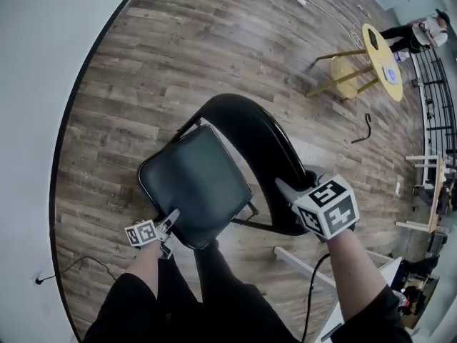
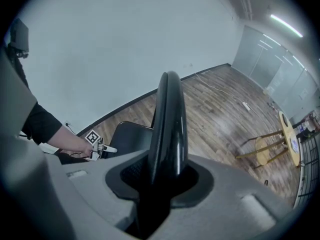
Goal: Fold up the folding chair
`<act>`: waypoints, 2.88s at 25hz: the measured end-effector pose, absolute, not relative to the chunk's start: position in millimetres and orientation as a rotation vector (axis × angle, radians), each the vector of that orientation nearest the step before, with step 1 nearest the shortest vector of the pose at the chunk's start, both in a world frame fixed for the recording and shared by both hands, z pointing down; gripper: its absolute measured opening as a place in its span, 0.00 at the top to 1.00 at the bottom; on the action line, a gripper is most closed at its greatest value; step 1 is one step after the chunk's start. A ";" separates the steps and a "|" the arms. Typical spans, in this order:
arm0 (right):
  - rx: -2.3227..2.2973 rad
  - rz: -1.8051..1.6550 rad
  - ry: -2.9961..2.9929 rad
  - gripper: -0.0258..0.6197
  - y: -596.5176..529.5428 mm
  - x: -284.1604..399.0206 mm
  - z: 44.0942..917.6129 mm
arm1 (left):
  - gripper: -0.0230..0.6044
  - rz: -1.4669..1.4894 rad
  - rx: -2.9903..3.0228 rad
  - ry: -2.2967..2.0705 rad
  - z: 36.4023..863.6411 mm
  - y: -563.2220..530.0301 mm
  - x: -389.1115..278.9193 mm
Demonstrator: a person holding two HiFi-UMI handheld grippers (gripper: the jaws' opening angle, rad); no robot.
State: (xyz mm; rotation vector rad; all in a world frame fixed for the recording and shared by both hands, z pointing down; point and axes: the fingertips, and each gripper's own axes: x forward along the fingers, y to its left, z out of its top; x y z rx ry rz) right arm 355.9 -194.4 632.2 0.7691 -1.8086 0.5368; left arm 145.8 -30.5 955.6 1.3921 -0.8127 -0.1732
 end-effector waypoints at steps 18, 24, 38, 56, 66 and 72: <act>0.703 0.513 -1.860 0.86 -149.8 308.0 603.8 | 0.62 -0.120 1.315 -0.921 904.6 -35.8 170.9; 0.658 0.467 -1.874 0.87 -134.3 297.8 599.1 | 0.63 -0.135 1.281 -0.947 890.4 -28.5 183.3; 0.576 0.360 -1.876 0.89 -74.4 265.8 591.4 | 0.67 -0.168 1.220 -0.984 856.2 -12.0 209.5; 0.456 0.188 -1.849 0.87 -17.3 243.9 587.2 | 0.72 -0.239 1.223 -0.955 813.2 -9.6 239.7; 0.412 0.135 -1.826 0.83 0.2 238.0 587.4 | 0.76 -0.252 1.257 -0.918 785.2 -40.6 269.5; 0.420 0.135 -1.811 0.85 -6.5 245.6 583.8 | 0.76 -0.229 1.251 -0.921 782.5 -46.5 276.3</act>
